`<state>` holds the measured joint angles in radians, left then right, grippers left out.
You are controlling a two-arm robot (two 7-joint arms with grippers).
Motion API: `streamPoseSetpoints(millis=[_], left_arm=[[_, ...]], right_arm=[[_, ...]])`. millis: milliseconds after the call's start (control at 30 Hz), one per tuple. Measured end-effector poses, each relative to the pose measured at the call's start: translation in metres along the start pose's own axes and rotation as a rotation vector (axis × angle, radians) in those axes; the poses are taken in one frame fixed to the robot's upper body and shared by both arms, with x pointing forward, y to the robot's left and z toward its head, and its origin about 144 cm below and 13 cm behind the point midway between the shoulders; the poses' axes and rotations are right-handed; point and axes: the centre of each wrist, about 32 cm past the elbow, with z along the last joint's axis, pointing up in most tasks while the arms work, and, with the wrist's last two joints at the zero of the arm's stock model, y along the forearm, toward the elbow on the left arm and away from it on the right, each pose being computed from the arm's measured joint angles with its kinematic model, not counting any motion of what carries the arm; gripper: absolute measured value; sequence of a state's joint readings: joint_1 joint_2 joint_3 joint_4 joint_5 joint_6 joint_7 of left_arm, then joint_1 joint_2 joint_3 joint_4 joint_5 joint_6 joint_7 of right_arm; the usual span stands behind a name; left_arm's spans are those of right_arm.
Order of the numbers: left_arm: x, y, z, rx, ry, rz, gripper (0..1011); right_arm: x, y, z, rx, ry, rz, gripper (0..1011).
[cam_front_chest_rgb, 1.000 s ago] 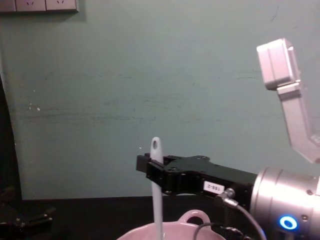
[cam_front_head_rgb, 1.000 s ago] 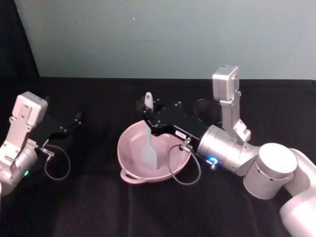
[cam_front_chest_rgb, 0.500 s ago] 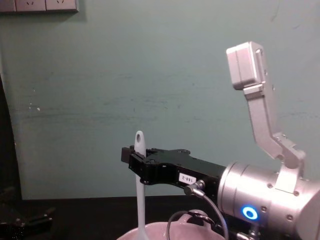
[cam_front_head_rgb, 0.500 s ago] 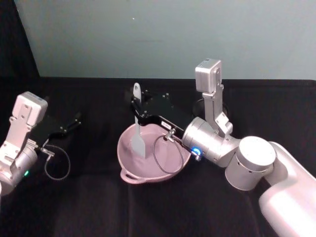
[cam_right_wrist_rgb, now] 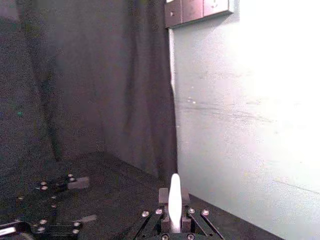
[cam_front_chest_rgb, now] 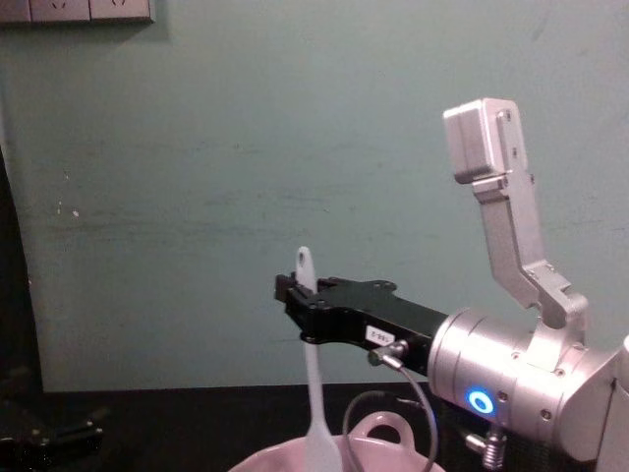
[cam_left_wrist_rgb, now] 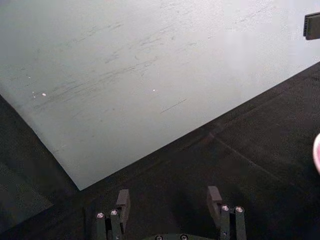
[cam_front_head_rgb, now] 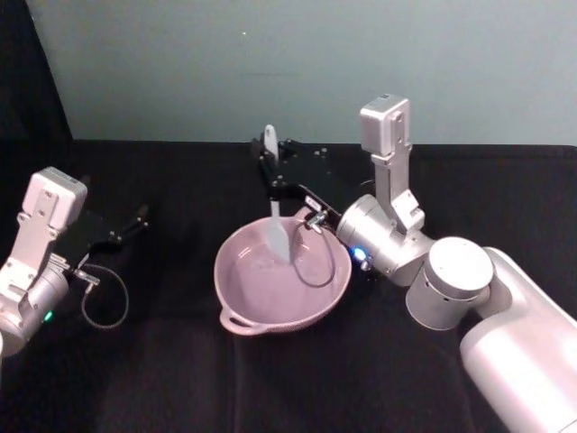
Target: Use the one hand to pick up the spoon and stir the clear water in the bowl.
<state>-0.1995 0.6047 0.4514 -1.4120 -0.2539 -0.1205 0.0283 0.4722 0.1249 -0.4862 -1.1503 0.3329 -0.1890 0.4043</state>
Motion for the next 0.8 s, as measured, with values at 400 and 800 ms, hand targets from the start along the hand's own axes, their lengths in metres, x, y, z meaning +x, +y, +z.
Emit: streamPoseSetpoints(millis=[400, 800], left_arm=[[0.0, 0.0, 0.0, 0.0, 0.0, 0.0, 1011], [0.0, 0.0, 0.0, 0.0, 0.0, 0.0, 1011]], right_arm=[[0.019, -0.025, 0.002, -0.016, -0.016, -0.014, 116], [0.005, -0.057, 0.011, -0.031, 0.031, 0.101, 116]])
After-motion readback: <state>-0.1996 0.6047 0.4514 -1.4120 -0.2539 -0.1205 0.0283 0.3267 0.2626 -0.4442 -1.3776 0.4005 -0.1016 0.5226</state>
